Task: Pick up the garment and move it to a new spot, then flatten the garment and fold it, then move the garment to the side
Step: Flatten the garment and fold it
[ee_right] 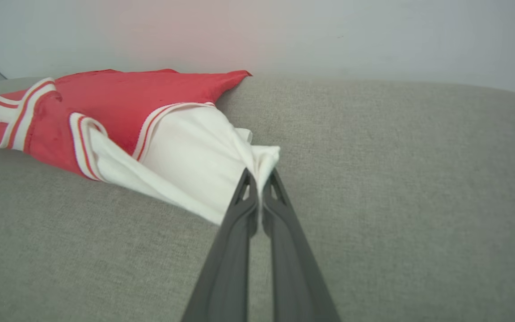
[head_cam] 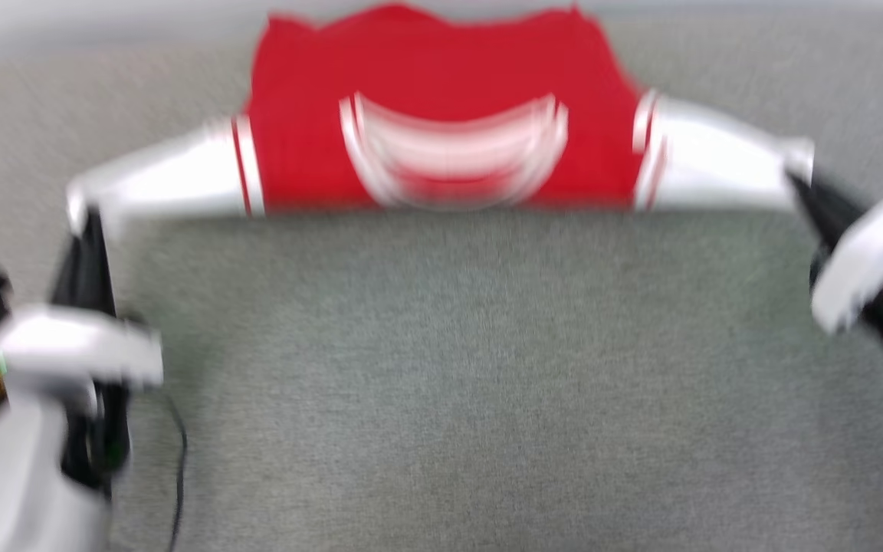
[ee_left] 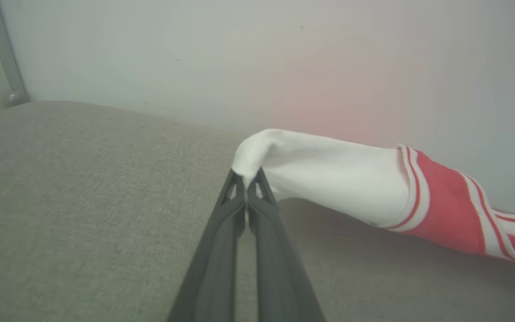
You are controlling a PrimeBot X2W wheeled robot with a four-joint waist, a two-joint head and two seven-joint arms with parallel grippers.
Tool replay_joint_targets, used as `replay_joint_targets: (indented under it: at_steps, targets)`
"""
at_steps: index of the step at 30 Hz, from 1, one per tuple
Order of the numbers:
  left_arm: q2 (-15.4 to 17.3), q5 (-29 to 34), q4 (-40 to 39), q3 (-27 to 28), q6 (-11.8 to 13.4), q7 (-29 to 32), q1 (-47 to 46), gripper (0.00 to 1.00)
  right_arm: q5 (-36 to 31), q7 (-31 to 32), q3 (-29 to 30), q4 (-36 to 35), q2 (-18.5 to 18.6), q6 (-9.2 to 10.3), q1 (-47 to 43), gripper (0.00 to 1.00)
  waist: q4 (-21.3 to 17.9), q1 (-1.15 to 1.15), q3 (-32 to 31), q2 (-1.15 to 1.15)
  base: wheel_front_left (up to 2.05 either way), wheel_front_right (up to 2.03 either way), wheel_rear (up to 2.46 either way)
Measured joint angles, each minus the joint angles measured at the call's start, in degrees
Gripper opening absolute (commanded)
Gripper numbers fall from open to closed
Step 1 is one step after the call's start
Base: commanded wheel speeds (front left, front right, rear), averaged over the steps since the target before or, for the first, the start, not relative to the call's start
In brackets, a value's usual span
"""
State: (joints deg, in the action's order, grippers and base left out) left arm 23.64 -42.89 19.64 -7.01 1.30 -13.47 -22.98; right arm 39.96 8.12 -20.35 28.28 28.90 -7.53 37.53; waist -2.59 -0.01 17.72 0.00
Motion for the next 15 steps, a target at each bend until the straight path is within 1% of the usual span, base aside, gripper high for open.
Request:
replay_joint_targets:
  at_steps: [4, 7, 12, 13, 14, 15]
  targets:
    - [0.2, -1.3, -4.5, 0.4, 2.2, 2.2, 10.9, 0.00, -0.3, 1.8, 3.7, -3.5, -0.6, 0.00, -10.8, 0.00, 0.4, -0.01, -4.7, 0.00, 0.00, 0.00, 0.00]
    - [0.7, -1.7, -7.9, 0.1, 3.9, 4.2, 17.8, 0.00, -1.4, 3.5, 7.5, -6.6, -1.6, 0.00, -18.4, 0.00, 0.5, -0.01, -7.8, 0.00, 0.00, 0.00, 0.00]
    - [0.6, -1.8, -12.9, -0.5, 7.6, 7.0, 27.3, 0.00, -3.7, 7.3, 15.6, -11.5, -6.3, 0.00, -31.5, 0.00, 0.7, -0.01, -11.6, 0.00, 0.00, 0.00, 0.00]
    - [0.6, -1.8, -12.9, -0.5, 7.6, 7.0, 27.3, 0.00, -3.7, 7.3, 15.6, -11.5, -6.3, 0.00, -31.5, 0.00, 0.7, -0.01, -11.6, 0.00, 0.00, 0.00, 0.00]
    - [0.6, -1.7, -14.1, -1.3, 8.7, 7.9, 30.4, 0.00, -5.8, 8.8, 18.8, -13.4, -8.3, -0.01, -36.8, 0.00, 0.9, -0.01, -12.9, 0.00, 0.00, 0.00, 0.00]
    - [0.6, -1.7, -14.1, -1.3, 8.7, 7.9, 30.4, 0.00, -5.8, 8.8, 18.8, -13.4, -8.3, -0.01, -36.8, 0.00, 0.9, -0.01, -12.9, 0.00, 0.00, 0.00, 0.00]
